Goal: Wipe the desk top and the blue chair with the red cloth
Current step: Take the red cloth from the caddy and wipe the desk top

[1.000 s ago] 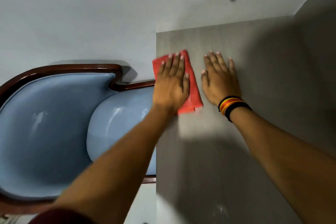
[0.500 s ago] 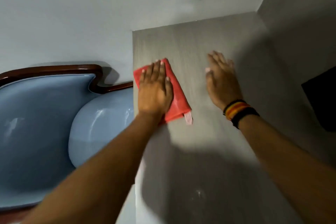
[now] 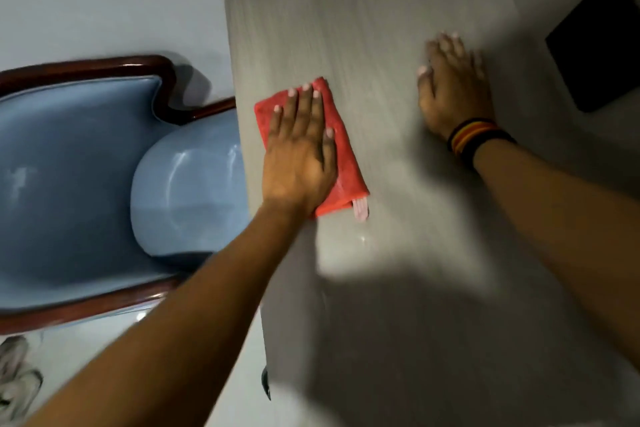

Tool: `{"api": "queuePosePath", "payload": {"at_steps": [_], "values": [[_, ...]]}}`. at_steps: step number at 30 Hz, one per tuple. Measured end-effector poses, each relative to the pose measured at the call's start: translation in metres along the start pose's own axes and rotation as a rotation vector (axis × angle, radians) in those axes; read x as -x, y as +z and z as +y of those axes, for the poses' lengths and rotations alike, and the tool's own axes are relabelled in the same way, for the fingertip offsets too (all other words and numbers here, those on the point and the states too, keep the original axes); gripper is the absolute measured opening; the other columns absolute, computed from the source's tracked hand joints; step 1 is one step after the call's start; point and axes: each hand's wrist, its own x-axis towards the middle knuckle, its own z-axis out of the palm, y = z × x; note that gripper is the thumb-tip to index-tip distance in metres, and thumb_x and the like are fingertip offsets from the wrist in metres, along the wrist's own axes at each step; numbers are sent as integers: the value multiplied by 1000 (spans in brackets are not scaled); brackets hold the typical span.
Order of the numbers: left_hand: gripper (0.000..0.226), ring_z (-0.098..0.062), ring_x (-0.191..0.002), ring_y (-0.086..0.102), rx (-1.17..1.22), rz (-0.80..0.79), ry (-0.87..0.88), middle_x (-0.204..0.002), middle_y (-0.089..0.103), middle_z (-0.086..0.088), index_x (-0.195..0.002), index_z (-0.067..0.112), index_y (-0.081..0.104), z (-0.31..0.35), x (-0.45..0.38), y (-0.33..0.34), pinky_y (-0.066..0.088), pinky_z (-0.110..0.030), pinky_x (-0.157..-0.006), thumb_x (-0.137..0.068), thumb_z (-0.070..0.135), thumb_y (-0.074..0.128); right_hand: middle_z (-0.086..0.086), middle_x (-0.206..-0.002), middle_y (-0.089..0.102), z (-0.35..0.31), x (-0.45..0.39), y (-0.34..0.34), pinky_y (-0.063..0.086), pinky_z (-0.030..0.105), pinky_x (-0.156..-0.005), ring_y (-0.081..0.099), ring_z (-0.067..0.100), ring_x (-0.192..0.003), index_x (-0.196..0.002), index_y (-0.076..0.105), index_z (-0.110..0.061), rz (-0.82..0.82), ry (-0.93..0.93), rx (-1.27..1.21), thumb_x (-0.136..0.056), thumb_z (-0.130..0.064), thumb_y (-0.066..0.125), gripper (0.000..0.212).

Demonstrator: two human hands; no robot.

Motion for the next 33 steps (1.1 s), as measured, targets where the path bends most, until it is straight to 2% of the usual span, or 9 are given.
{"api": "queuePosePath", "payload": {"at_steps": [4, 7, 12, 15, 19, 23, 27, 30, 33], "values": [[64, -25, -164, 3, 4, -60, 75, -176, 13, -8, -167, 9, 15, 52, 95, 7, 11, -49, -132, -111, 38, 25, 13, -164, 34, -8, 15, -9, 10, 48, -127, 24, 27, -155, -153, 40, -9, -4, 45, -19, -99, -29, 30, 58], [65, -23, -164, -1, 2, -113, 196, -176, 6, -7, -168, 11, 11, 74, 158, 10, 11, -49, -132, -111, 40, 24, 17, -162, 36, -24, 63, -12, 14, 49, -127, 26, 31, -154, -151, 42, -6, -22, 83, -74, -98, -28, 29, 59], [64, -19, -164, 2, 13, -137, 266, -176, 7, -4, -168, 13, 13, 51, 229, 1, 15, -48, -132, -111, 39, 27, 20, -161, 37, -35, 190, -14, 17, 53, -126, 29, 34, -152, -150, 41, -3, 5, 90, -30, -102, -26, 30, 55], [62, -18, -164, 7, 30, -95, 240, -176, 12, -3, -167, 14, 17, 25, 253, -4, 18, -48, -132, -111, 37, 30, 18, -161, 37, -42, 222, -9, 15, 52, -127, 27, 33, -153, -151, 40, -3, 17, 107, 19, -103, -26, 30, 54], [60, -17, -163, 11, 79, -72, 206, -175, 18, -1, -167, 17, 21, 7, 237, -9, 17, -46, -132, -110, 36, 30, 17, -162, 36, -46, 223, -5, 15, 50, -128, 28, 31, -153, -152, 39, -4, 55, 93, 50, -102, -27, 28, 56], [59, -27, -160, 27, 97, 18, 133, -169, 34, -8, -164, 12, 32, -12, 150, -13, 19, -48, -131, -109, 32, 32, 15, -162, 37, -40, 221, -1, 15, 49, -128, 28, 30, -153, -152, 39, -6, 89, 75, 68, -102, -27, 31, 55], [61, -28, -160, 25, 45, -20, 102, -171, 31, -11, -165, 11, 27, -34, 78, -14, 13, -46, -133, -109, 34, 27, 15, -161, 38, -40, 222, 1, 16, 50, -127, 30, 31, -152, -152, 40, -5, 114, 61, 68, -101, -26, 32, 55], [61, -26, -162, 18, -1, -21, 85, -173, 25, -10, -166, 9, 24, -31, 85, -9, 9, -45, -134, -110, 35, 24, 14, -163, 36, -41, 222, -1, 16, 51, -127, 27, 29, -154, -152, 39, -8, 81, 70, 68, -101, -27, 29, 56], [62, -26, -163, 13, -11, 0, 54, -174, 21, -10, -166, 8, 21, -14, 133, -8, 9, -46, -133, -110, 35, 23, 12, -164, 34, -43, 220, -2, 15, 51, -127, 25, 28, -155, -153, 38, -10, 66, 86, 56, -99, -27, 31, 57]]}}
